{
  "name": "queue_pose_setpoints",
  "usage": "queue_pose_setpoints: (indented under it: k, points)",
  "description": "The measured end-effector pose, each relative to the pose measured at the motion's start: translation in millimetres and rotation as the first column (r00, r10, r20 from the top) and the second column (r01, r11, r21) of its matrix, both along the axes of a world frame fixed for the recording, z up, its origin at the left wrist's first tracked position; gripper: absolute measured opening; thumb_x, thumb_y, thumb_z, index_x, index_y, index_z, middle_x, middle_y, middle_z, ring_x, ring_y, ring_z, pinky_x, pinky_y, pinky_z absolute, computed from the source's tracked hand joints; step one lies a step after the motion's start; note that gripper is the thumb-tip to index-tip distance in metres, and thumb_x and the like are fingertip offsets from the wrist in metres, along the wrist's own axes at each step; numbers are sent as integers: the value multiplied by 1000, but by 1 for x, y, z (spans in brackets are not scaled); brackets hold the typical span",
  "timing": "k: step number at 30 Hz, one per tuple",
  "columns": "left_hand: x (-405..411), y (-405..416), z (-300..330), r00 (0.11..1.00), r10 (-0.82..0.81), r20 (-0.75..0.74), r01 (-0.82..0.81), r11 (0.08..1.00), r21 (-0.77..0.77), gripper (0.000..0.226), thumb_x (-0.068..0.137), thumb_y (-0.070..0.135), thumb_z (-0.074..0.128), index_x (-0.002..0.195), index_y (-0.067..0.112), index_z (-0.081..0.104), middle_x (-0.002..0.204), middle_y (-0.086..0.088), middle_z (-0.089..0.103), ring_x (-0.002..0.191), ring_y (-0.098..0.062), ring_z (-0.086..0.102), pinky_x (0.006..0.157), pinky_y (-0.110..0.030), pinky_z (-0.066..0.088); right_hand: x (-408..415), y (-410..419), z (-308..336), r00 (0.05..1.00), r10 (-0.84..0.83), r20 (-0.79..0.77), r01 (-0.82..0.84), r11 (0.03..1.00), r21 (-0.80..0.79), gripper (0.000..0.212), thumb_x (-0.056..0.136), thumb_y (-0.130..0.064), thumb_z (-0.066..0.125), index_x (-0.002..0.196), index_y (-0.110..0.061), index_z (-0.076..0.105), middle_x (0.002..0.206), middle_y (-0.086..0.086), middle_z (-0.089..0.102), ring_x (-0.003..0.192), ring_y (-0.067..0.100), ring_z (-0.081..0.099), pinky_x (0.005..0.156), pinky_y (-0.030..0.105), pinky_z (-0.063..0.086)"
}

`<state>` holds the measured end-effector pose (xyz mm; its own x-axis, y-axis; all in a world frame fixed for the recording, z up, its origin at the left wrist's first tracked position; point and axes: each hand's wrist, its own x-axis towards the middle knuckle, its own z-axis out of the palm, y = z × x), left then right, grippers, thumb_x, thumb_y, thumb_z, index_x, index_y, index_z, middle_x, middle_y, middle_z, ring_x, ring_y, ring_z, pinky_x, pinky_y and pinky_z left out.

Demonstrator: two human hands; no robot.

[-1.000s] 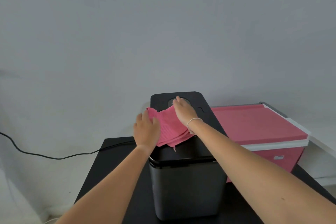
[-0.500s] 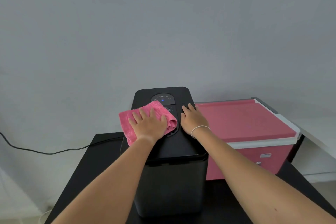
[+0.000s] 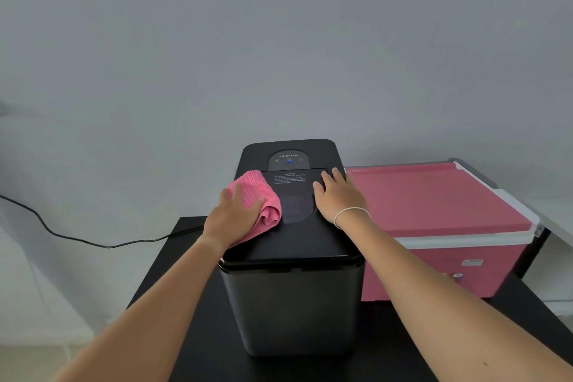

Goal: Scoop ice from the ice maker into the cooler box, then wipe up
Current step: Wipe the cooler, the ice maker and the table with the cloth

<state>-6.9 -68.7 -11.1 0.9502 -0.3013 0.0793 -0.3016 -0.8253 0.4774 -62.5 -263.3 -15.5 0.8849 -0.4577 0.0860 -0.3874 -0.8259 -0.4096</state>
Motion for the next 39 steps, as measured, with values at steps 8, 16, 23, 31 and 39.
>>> queue_pose_setpoints:
  k: [8,16,23,31,39]
  points:
    - [40,-8,9,991,32,-127,-48,991,-126,57,94,42,42,135,4,33,127,-24,53,115,-39,50,93,-39,36,1,1,-2,1000,-9,13,9,1000,-22,54,101,-44,20,150,-22,20,160,-3,8,148,22,-1,116,38,17]
    - [73,-28,18,997,-62,34,60,996,63,32,98,17,33,114,-2,53,114,-27,57,101,-40,56,85,-39,42,2,-2,-4,999,-31,31,32,999,-35,53,100,-43,24,150,-23,22,159,-4,10,147,20,2,115,38,20]
    - [76,-23,7,999,-34,37,32,997,74,36,99,22,28,117,2,51,114,-27,57,101,-39,55,74,-32,34,1,0,-3,999,-39,22,40,998,-45,52,101,-42,25,149,-24,23,159,-6,10,147,19,1,114,38,23]
    - [23,0,1,997,-34,63,30,998,62,34,99,18,28,122,4,49,119,-24,54,107,-40,55,78,-33,37,-2,2,0,999,-39,-23,37,997,-64,54,101,-43,21,151,-24,18,160,-6,7,148,22,-1,116,38,19]
    - [-32,25,-8,997,49,66,-51,998,26,41,101,26,22,132,9,42,124,-21,47,101,-37,57,73,-35,40,-5,4,1,998,-21,-67,16,997,-72,55,101,-43,18,152,-23,13,160,-3,4,147,25,-1,116,40,18]
